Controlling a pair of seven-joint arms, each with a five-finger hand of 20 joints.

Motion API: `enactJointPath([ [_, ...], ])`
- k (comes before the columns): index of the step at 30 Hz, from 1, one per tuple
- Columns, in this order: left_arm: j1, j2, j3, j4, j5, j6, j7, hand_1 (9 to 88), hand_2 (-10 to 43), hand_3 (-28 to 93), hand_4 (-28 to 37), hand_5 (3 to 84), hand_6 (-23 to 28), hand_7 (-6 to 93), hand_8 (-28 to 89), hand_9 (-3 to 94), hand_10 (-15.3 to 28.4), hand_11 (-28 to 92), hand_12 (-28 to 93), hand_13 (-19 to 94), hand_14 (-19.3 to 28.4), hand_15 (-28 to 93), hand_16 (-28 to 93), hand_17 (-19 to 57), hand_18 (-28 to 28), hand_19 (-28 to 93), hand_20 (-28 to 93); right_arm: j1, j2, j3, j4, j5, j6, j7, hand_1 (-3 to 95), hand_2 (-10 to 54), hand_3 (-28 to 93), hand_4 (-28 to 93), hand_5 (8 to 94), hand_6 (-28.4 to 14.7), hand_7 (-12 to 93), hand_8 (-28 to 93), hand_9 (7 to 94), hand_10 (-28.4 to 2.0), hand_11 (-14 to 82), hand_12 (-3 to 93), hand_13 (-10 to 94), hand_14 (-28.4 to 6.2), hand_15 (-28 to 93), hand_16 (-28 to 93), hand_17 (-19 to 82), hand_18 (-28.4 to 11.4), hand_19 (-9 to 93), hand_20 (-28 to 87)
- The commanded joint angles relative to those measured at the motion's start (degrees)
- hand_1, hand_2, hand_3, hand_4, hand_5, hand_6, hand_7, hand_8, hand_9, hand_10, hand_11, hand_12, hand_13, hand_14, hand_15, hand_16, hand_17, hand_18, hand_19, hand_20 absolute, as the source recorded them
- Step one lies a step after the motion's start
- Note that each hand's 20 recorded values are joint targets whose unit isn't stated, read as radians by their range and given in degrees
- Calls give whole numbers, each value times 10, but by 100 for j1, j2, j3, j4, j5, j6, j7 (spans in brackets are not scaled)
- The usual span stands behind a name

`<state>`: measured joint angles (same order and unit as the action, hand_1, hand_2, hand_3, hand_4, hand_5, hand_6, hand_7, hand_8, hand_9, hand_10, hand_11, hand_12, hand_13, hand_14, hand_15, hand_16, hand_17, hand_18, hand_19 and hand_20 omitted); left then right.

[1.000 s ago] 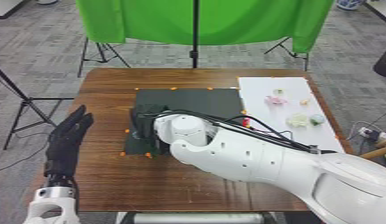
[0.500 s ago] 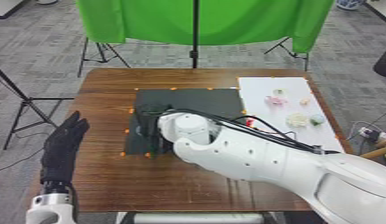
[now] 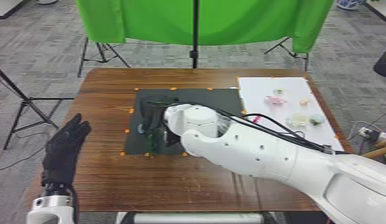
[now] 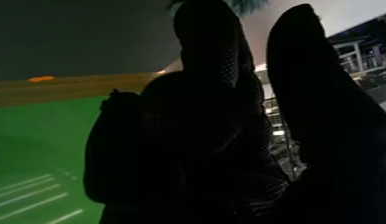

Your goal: Arrange flowers

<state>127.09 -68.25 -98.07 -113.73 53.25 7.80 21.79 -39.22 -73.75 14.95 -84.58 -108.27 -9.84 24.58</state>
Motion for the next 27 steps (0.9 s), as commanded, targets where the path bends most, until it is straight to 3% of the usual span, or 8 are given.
enactJointPath([
  [1,97,-109,-18,9,17,-91,-99,242,-95,665,-233,400,49,46,-47,383,111,101,162,288,147,75,74,11,137,8,181,-373,1110,1209,-1368,77,241,66,465,-95,601,-176,722,-17,148,43,847,-111,368,283,919,-27,543,348,663,-95,932,515],
  [5,158,-141,-67,-25,52,-90,-95,242,-95,665,-233,401,50,47,-47,383,111,101,162,288,148,75,74,11,137,8,181,-1188,2212,2439,-2404,-106,669,260,443,-95,623,-173,702,-16,153,-38,816,-116,317,271,890,-42,542,342,636,-106,932,500],
  [11,199,-165,-143,-86,95,-52,-94,242,-95,665,-233,405,49,49,-46,385,112,103,162,289,149,77,74,11,136,8,181,-3020,3357,4513,-3251,-591,428,786,424,-95,613,-160,671,-19,146,-62,755,-148,243,254,851,-60,542,336,594,-124,932,500],
  [19,159,-172,-135,-102,128,-91,-143,242,-95,664,-233,408,48,53,-46,386,112,107,162,291,149,79,74,11,136,8,181,-4547,3754,5813,-3093,-684,-120,1371,423,-95,615,-156,637,-17,135,-57,689,-167,192,252,820,-72,547,331,572,-128,932,488],
  [27,90,-169,-95,-81,178,-119,-198,242,-95,663,-232,410,48,54,-47,386,112,107,162,292,149,82,73,11,136,9,182,-4969,3754,5963,-2730,-503,-499,1687,382,-95,589,-165,562,-30,87,-56,637,-188,122,219,796,-86,557,325,561,-134,932,477],
])
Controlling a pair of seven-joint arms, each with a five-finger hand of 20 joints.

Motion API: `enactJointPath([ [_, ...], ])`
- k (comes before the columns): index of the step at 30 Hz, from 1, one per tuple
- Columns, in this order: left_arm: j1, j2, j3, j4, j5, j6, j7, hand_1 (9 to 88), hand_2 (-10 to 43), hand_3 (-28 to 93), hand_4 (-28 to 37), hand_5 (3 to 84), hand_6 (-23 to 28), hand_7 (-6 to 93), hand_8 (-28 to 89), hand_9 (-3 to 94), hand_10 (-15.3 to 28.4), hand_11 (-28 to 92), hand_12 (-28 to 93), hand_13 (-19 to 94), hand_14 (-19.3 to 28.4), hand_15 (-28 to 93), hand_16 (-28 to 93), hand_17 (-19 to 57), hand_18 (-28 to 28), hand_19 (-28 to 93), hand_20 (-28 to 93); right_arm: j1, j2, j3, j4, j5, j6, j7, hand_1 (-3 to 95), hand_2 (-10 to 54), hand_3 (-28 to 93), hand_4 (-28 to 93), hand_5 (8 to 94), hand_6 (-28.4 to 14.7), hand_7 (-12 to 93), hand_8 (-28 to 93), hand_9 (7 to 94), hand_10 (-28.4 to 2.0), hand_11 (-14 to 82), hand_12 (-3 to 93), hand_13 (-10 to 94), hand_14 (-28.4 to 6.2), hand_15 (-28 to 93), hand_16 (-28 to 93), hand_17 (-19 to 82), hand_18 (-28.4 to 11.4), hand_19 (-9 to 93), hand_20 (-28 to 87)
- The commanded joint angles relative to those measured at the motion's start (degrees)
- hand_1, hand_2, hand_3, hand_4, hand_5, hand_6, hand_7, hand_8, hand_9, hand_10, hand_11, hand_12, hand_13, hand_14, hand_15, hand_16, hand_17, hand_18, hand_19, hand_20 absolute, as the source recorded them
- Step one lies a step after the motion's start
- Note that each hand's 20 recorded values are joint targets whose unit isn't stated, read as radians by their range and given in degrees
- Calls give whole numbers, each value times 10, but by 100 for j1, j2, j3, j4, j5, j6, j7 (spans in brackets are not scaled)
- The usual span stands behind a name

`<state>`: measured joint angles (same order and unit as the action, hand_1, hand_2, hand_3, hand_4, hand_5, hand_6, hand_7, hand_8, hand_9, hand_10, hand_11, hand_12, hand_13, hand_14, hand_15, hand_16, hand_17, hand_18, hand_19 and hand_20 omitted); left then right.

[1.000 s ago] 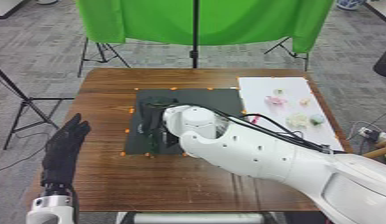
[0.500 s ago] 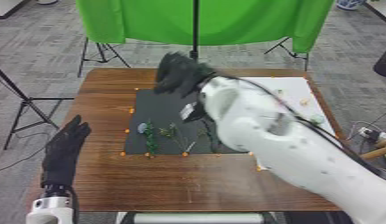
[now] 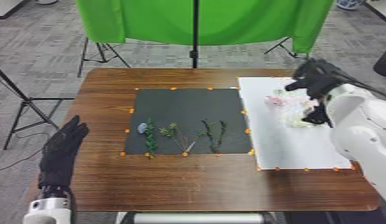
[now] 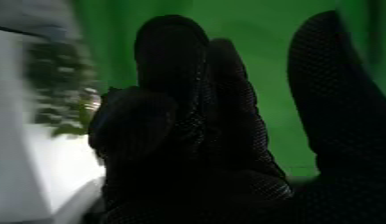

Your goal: Arrange flowers

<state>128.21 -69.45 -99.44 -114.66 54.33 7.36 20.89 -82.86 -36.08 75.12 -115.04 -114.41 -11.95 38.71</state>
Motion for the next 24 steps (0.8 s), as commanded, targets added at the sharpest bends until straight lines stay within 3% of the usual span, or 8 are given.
enactJointPath([
  [1,-19,-49,40,8,73,-83,-122,242,-95,663,-232,410,48,55,-47,386,112,108,162,292,149,83,73,11,136,9,181,-637,-34,-59,365,153,-283,285,380,-95,587,-166,559,-30,82,-55,636,-189,122,219,796,-86,559,324,561,-134,932,474],
  [7,-19,-52,47,6,81,-99,-153,241,-95,662,-232,410,47,55,-47,387,112,109,162,292,151,87,73,11,135,10,182,-720,-127,-333,674,144,-106,322,377,-95,573,-168,551,-31,73,-50,637,-196,122,219,797,-88,572,322,564,-131,932,463],
  [13,-14,-64,47,1,71,-74,-171,241,-95,662,-231,412,48,54,-47,388,112,109,162,293,152,93,73,10,135,13,184,-590,-208,-923,1080,-235,793,245,425,-95,578,-171,559,-20,91,-54,669,-177,145,219,827,-70,582,318,585,-123,932,464],
  [16,-2,-70,43,-7,55,-53,-162,241,-95,662,-231,412,48,54,-47,388,112,109,161,293,152,96,73,10,136,14,185,-501,-209,-1083,1217,-345,1170,186,523,-95,581,-194,659,-3,147,3,775,-137,168,265,876,-43,566,325,631,-97,932,477],
  [18,0,-81,42,-11,53,-38,-142,242,-95,662,-232,412,49,53,-47,388,112,109,161,294,151,97,73,9,136,16,185,-421,-156,-1102,1168,-425,1444,111,633,-95,489,-163,748,-16,156,98,870,-110,89,364,904,-31,552,331,660,-85,932,469],
  [24,17,-51,21,-30,33,-11,-135,242,-95,665,-232,413,48,54,-46,388,112,110,162,294,152,99,72,10,137,18,185,177,-15,-975,419,-286,1956,-138,686,-95,469,-139,811,-22,167,137,926,-99,93,398,935,-19,536,334,688,-75,932,457],
])
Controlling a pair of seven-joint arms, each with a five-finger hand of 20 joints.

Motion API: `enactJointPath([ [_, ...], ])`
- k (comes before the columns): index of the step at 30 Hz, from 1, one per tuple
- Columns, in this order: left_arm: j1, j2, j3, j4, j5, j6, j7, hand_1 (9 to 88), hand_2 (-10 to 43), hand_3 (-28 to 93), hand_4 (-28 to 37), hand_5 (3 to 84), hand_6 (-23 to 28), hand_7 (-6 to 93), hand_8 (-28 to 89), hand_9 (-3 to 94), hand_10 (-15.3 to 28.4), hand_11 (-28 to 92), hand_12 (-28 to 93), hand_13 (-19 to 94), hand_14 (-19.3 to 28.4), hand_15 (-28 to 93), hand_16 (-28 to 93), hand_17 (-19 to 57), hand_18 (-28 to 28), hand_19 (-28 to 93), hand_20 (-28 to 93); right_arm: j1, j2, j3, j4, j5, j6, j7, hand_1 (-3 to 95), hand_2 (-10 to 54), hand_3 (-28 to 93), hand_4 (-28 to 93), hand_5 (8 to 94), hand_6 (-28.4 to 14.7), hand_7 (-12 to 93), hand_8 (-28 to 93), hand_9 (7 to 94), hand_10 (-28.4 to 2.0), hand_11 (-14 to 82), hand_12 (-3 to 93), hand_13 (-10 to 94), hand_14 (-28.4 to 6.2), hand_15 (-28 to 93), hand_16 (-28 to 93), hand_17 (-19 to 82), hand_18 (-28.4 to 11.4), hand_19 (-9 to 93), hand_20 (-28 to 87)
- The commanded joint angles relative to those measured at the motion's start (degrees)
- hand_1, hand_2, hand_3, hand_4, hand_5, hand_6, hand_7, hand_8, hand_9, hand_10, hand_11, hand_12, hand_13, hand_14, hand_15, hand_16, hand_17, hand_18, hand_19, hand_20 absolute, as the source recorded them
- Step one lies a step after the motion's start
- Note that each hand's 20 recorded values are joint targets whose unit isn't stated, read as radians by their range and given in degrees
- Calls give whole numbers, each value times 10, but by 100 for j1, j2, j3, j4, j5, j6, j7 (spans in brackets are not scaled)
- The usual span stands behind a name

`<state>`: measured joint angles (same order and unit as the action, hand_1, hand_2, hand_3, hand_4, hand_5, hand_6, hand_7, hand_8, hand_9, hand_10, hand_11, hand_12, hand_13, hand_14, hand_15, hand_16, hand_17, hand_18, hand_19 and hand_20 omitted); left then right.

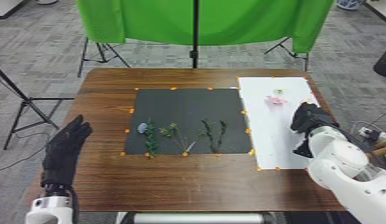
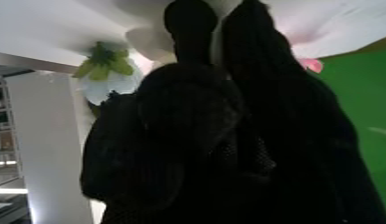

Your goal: Arrange flowers

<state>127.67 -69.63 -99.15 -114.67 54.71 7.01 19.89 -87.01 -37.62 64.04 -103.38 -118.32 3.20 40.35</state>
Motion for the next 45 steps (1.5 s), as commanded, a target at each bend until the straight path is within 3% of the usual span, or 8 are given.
enactJointPath([
  [1,74,-33,-12,-29,-11,11,-44,242,-95,666,-232,413,48,54,-46,387,112,110,162,294,152,101,73,10,137,18,185,823,138,32,-869,313,502,-390,685,-95,471,-136,810,-22,168,140,927,-99,93,399,935,-19,536,335,689,-74,932,456],
  [7,92,-26,5,-36,-13,4,-38,239,-95,670,-232,413,49,53,-46,387,112,109,161,295,152,102,72,10,137,20,186,2641,-620,-1331,-824,1825,750,-1253,680,-95,479,-130,812,-23,167,149,930,-99,94,404,937,-17,540,336,695,-71,932,458],
  [15,-14,21,75,-19,-12,-4,-25,237,-95,668,-235,413,48,54,-46,388,114,111,162,294,154,105,70,9,138,20,185,4218,-2485,-2993,804,3099,561,-1820,671,-95,489,-133,809,-23,165,154,925,-97,97,405,937,-17,541,338,696,-69,932,464],
  [23,-115,61,124,6,14,20,33,235,-95,673,-237,413,48,54,-46,388,113,111,162,295,154,106,70,9,138,19,185,4595,-3662,-3579,2157,3887,-24,-1839,658,-95,508,-147,800,-20,169,139,914,-98,88,401,935,-17,538,350,690,-71,932,481],
  [24,-214,79,140,50,15,36,7,237,-95,671,-238,413,48,53,-47,388,113,110,162,295,154,106,69,9,138,19,185,4642,-3818,-3597,2402,3866,-91,-1909,654,-95,517,-150,796,-21,166,133,913,-100,82,399,931,-18,539,354,688,-73,932,487],
  [26,-119,96,117,-12,6,43,69,238,-95,670,-238,413,48,53,-46,388,113,110,162,295,153,105,69,9,138,19,184,4675,-3919,-3729,2472,3777,-120,-1874,651,-95,522,-152,792,-21,162,126,908,-102,75,395,928,-19,538,357,680,-75,932,489],
  [28,-81,95,115,-22,4,33,98,239,-95,668,-238,412,47,54,-46,388,112,110,162,297,153,108,70,9,138,19,184,4708,-4007,-3863,2563,3750,-86,-1858,649,-95,525,-152,788,-20,159,122,907,-102,73,393,926,-19,538,357,678,-76,932,490],
  [45,-314,189,230,86,16,-125,22,239,-95,664,-236,412,48,54,-46,388,113,109,162,296,154,114,66,9,138,19,185,4587,-4410,-3986,3352,3427,-499,-1567,614,-95,541,-156,705,-5,143,85,846,-109,62,377,902,-25,551,349,657,-80,932,489],
])
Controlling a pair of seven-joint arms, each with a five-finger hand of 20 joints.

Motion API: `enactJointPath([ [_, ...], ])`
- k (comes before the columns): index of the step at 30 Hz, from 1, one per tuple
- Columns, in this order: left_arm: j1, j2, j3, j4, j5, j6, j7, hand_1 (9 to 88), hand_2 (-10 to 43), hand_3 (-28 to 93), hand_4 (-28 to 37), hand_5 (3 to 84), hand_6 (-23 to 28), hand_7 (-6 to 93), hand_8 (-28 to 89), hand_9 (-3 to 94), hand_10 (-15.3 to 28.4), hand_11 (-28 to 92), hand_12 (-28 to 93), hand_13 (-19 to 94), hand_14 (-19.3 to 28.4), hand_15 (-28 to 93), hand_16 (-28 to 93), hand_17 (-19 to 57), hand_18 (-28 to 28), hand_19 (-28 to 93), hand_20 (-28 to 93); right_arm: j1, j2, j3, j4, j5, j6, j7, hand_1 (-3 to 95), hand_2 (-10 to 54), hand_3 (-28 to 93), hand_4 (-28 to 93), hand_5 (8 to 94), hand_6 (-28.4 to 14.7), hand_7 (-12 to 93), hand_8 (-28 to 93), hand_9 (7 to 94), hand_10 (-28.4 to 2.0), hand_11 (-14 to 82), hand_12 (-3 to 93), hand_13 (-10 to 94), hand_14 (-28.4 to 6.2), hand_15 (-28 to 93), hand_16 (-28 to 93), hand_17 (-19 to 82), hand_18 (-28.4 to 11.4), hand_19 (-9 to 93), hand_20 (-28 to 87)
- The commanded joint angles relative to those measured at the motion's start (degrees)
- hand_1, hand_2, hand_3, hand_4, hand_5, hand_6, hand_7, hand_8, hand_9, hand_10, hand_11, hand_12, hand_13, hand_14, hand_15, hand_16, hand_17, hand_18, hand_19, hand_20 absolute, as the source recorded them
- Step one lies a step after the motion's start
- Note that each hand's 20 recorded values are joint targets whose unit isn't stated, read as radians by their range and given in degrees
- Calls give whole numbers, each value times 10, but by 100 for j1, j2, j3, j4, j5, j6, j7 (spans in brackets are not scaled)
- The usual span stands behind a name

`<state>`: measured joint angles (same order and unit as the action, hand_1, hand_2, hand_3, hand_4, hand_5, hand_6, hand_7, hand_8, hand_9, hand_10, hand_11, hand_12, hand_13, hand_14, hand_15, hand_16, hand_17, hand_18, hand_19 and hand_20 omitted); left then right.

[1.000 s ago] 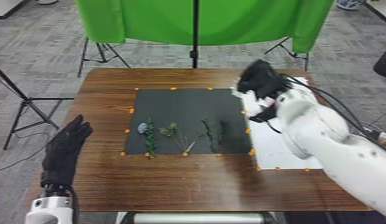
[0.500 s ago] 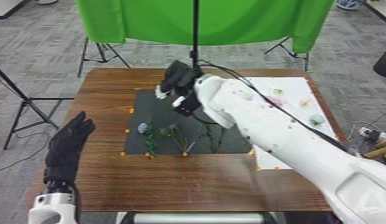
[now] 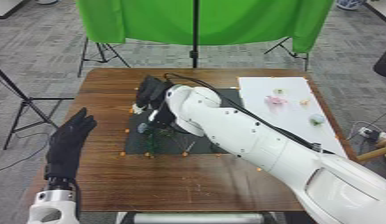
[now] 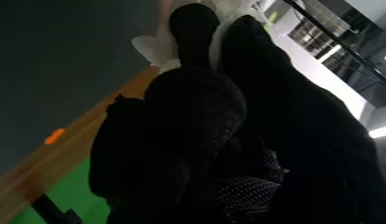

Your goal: Arrange flowers

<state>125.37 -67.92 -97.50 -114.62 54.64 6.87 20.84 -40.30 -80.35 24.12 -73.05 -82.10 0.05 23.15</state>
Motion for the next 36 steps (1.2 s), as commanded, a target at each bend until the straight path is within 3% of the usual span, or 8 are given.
enactJointPath([
  [1,-99,23,68,93,29,-125,-70,237,-95,665,-236,412,48,54,-46,388,113,109,162,296,154,114,66,9,138,19,185,-78,-139,-7,350,-191,-178,162,610,-95,541,-155,698,-3,143,85,843,-110,63,375,900,-25,552,349,656,-80,932,488],
  [5,-109,27,63,102,10,-129,-86,237,-95,668,-239,413,48,53,-46,389,113,109,162,296,154,115,66,9,138,18,185,-107,-158,6,411,-263,-201,175,594,-95,556,-157,656,8,148,49,830,-113,84,354,897,-26,554,345,654,-82,932,485],
  [9,-134,25,72,119,14,-149,-106,237,-95,664,-236,412,48,53,-46,389,113,109,162,296,154,115,65,9,138,19,185,-117,-130,3,437,-420,-253,172,576,-95,572,-166,617,20,150,-79,815,-118,100,335,896,-27,551,343,650,-82,932,481],
  [17,-102,-18,65,107,32,-163,-112,238,-95,664,-236,412,47,53,-46,388,113,109,162,296,153,114,65,9,138,19,185,-105,158,124,124,-648,-570,248,498,-95,626,-179,552,26,139,-100,775,-139,177,243,896,-29,547,343,645,-90,932,480],
  [21,-46,-61,43,89,48,-171,-108,236,-95,666,-235,411,46,53,-46,388,113,108,162,296,153,115,66,9,138,19,185,-150,875,460,-842,-1083,-564,300,463,-95,622,-179,530,19,127,-99,766,-146,187,212,899,-33,535,339,646,-90,932,469],
  [26,3,-122,-1,88,56,-199,-118,237,-95,666,-236,411,46,53,-46,388,112,108,162,295,153,114,66,8,139,19,185,-662,2481,1245,-2624,-2191,-314,288,439,-95,617,-175,529,13,120,-95,766,-143,203,222,896,-40,525,340,638,-101,932,463],
  [31,160,-172,-81,20,47,-161,-117,236,-95,666,-235,410,45,53,-45,389,113,109,163,296,153,114,66,8,139,19,185,-2197,3852,2713,-3879,-3406,-78,537,426,-95,616,-166,590,1,121,-78,721,-155,194,232,821,-73,537,341,559,-137,931,468],
  [36,171,-195,-71,3,62,-159,-144,238,-95,665,-236,411,45,53,-46,389,113,109,162,295,154,115,66,8,138,19,185,-3977,4501,4292,-4296,-4117,-410,983,417,-95,631,-168,557,-4,108,-71,611,-170,148,225,731,-98,536,326,506,-152,922,464],
])
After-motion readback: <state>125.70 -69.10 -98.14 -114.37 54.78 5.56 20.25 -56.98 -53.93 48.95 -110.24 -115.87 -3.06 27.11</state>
